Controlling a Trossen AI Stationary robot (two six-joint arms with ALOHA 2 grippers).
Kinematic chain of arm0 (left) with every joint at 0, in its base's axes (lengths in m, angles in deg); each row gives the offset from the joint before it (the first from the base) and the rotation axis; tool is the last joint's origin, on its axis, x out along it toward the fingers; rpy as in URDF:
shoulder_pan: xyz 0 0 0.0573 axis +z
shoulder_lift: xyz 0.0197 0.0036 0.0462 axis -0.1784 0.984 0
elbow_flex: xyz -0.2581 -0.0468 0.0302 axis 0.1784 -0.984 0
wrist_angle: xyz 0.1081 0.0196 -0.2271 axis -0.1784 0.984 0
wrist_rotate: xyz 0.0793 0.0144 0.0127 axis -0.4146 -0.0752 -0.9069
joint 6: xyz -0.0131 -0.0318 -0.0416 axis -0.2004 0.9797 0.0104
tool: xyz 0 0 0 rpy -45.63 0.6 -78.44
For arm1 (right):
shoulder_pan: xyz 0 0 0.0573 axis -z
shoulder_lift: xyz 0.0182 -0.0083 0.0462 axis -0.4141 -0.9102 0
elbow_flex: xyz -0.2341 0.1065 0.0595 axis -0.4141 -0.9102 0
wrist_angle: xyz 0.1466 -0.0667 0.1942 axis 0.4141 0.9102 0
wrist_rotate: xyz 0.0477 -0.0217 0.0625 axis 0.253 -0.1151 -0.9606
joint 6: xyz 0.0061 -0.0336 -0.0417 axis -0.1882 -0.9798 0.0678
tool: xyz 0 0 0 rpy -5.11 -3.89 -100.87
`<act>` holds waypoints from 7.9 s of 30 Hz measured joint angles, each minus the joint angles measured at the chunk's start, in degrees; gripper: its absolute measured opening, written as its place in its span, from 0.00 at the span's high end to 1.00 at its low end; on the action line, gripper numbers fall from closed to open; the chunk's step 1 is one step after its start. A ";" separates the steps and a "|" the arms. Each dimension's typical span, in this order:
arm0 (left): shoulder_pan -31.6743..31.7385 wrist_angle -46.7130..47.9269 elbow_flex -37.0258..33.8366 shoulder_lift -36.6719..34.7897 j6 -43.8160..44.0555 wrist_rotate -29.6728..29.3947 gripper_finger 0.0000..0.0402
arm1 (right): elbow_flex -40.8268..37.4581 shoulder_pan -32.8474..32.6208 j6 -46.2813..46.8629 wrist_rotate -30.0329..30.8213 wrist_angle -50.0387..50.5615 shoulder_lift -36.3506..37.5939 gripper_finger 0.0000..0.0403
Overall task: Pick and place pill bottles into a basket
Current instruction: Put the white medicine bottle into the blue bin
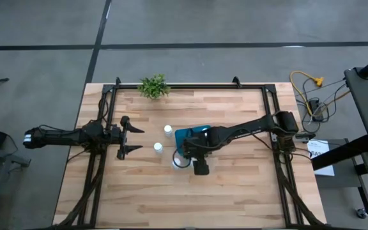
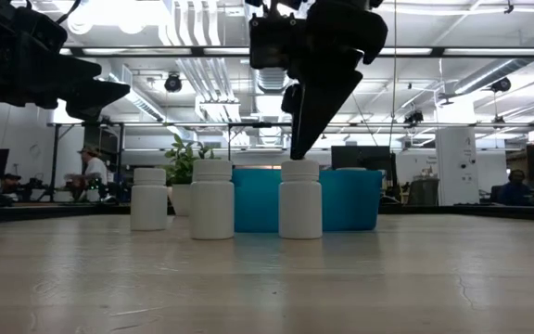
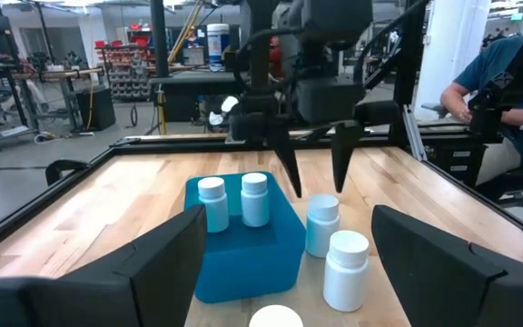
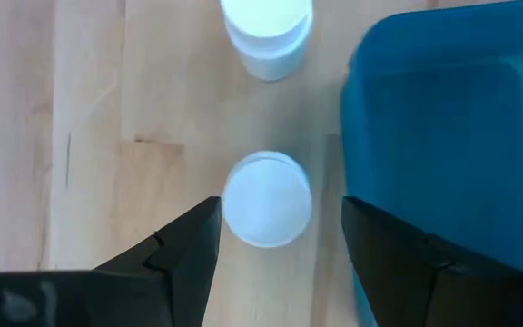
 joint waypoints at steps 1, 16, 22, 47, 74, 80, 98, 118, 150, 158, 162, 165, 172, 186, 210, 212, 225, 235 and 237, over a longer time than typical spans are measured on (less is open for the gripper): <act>-0.01 0.00 -0.01 0.00 0.00 0.00 0.27 | 0.25 0.00 0.00 -0.04 0.02 -0.02 0.46; -0.01 0.00 -0.01 -0.01 0.00 -0.02 0.27 | 0.70 -1.25 0.42 -0.08 -0.13 0.13 0.46; 0.00 -0.01 -0.01 -0.09 0.01 0.00 0.27 | 0.54 -1.22 0.46 0.03 -0.49 0.13 0.46; 0.00 0.01 -0.01 0.00 0.00 0.00 0.27 | -0.17 -1.33 0.56 -1.17 0.37 0.13 0.46; -0.02 0.00 -0.01 -0.04 0.01 0.00 0.27 | 8.62 -0.11 -1.04 -2.37 8.06 -0.17 0.46; -0.02 0.01 -0.01 -0.04 0.00 0.00 0.27 | 9.34 -0.12 -1.35 -1.27 8.71 -0.17 0.46; -0.02 0.00 0.00 0.00 0.00 0.00 0.27 | 6.10 -0.09 -1.07 -1.09 6.89 -1.70 0.46; -0.02 -0.01 -0.01 0.00 0.00 0.00 0.27 | 6.86 -0.07 -3.05 -2.62 6.89 -4.89 0.46; -0.02 -0.01 0.00 -0.09 0.00 0.00 0.27 | 2.96 -0.07 -3.04 -2.99 1.04 -4.98 0.46; 0.00 -0.01 0.01 -0.09 0.00 0.00 0.27 | 2.52 -0.07 -3.03 -2.99 0.63 -4.98 0.46; -0.02 -0.01 0.00 -0.09 0.00 0.00 0.27 | 2.02 -0.07 -3.02 -2.99 -0.41 -4.98 0.46; -0.01 -0.01 -0.01 -0.09 0.00 -0.01 0.27 | 1.55 -0.07 -3.02 -2.97 -0.55 -4.96 0.46; -0.01 -0.01 -0.01 -0.09 0.01 0.00 0.27 | 1.14 -0.07 -3.24 -2.97 -0.72 -4.96 0.51; 0.00 0.01 -0.01 -0.09 0.00 0.00 0.27 | 0.96 -0.07 -3.91 -2.93 -0.88 -4.83 0.62; -0.02 0.00 -0.01 -0.09 0.01 0.00 0.27 | 17.07 -1.09 -5.55 6.29 17.04 -4.65 0.63; -0.01 0.00 -0.01 -0.09 0.00 0.00 0.27 | 19.35 -1.06 -6.06 8.40 19.50 -4.60 0.63; -0.02 -0.01 -0.01 -0.09 0.02 0.00 0.27 | 21.06 4.16 -10.56 11.16 21.57 -4.54 0.63; 0.00 -0.01 -0.01 -0.09 0.00 0.00 0.27 | 16.08 8.20 -13.33 11.02 17.04 -4.56 0.63; -0.02 -0.01 -0.01 -0.09 0.00 0.00 0.27 | 15.27 8.55 -13.37 11.03 16.27 -4.54 0.63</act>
